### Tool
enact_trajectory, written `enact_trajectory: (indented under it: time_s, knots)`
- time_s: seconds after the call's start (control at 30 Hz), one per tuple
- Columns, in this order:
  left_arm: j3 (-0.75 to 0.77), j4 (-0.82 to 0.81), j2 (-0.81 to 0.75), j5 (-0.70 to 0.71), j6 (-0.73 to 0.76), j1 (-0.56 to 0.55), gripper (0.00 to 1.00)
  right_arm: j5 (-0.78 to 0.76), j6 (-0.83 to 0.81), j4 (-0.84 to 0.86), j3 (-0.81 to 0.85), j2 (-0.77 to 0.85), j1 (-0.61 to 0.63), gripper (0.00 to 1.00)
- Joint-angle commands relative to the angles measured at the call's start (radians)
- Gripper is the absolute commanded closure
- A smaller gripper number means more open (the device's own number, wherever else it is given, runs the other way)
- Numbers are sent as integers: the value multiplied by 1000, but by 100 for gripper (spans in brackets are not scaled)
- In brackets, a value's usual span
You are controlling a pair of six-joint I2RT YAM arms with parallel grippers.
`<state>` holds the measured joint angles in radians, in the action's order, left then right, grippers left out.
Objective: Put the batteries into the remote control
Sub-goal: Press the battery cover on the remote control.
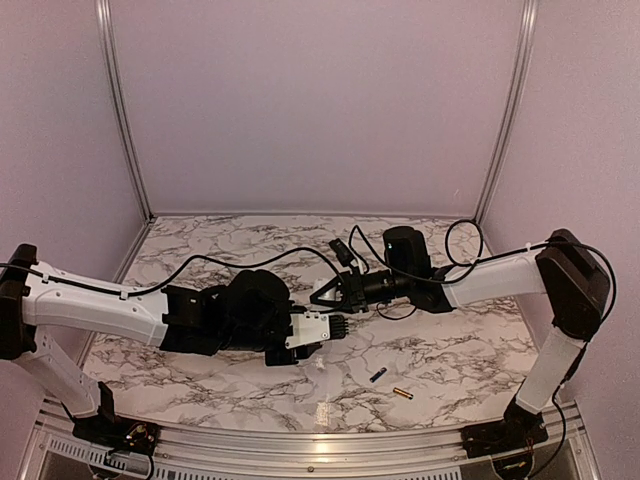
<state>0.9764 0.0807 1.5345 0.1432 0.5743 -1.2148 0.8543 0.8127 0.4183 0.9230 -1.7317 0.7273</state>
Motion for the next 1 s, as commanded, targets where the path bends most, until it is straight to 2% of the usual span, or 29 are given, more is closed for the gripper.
enact_trajectory:
  time_s: [0.0, 0.53, 0.97]
  knots:
    - [28, 32, 25, 36, 24, -6, 61, 23, 12, 32, 8, -3, 12, 100]
    - [10, -16, 41, 176, 78, -6, 68, 64, 41, 65, 3, -13, 30, 100]
    - [-24, -118, -49, 186, 82, -28, 68, 30, 47, 45, -4, -47, 31, 100]
